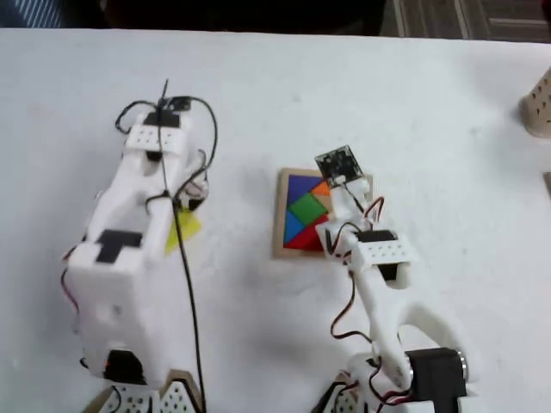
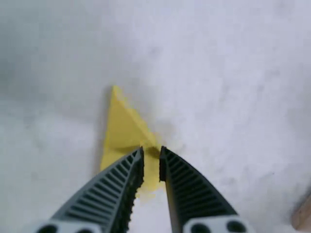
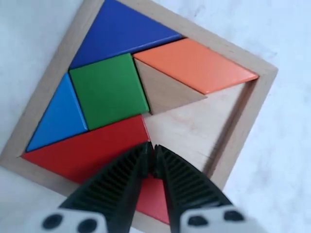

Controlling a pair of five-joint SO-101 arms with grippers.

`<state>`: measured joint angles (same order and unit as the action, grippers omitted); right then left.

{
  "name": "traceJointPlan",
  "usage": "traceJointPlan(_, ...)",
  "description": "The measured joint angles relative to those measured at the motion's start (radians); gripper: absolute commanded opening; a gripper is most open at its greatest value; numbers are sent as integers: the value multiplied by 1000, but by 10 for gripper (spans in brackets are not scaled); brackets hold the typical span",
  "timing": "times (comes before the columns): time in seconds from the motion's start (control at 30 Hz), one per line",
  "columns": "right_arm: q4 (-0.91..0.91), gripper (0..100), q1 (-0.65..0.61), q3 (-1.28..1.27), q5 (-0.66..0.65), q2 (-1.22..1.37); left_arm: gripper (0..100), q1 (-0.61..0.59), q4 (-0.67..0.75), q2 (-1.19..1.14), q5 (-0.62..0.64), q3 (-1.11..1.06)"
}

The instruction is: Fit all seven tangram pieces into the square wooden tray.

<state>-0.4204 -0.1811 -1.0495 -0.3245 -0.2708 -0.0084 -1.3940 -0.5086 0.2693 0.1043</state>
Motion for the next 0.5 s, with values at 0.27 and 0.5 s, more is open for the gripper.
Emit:
traceJointPlan(0.27, 0, 18, 0, 0, 0, 0, 229, 0, 158, 362, -132, -377)
traceJointPlan(0.5, 0, 18, 0, 0, -2, 0, 321, -81, 199, 436, -138, -445)
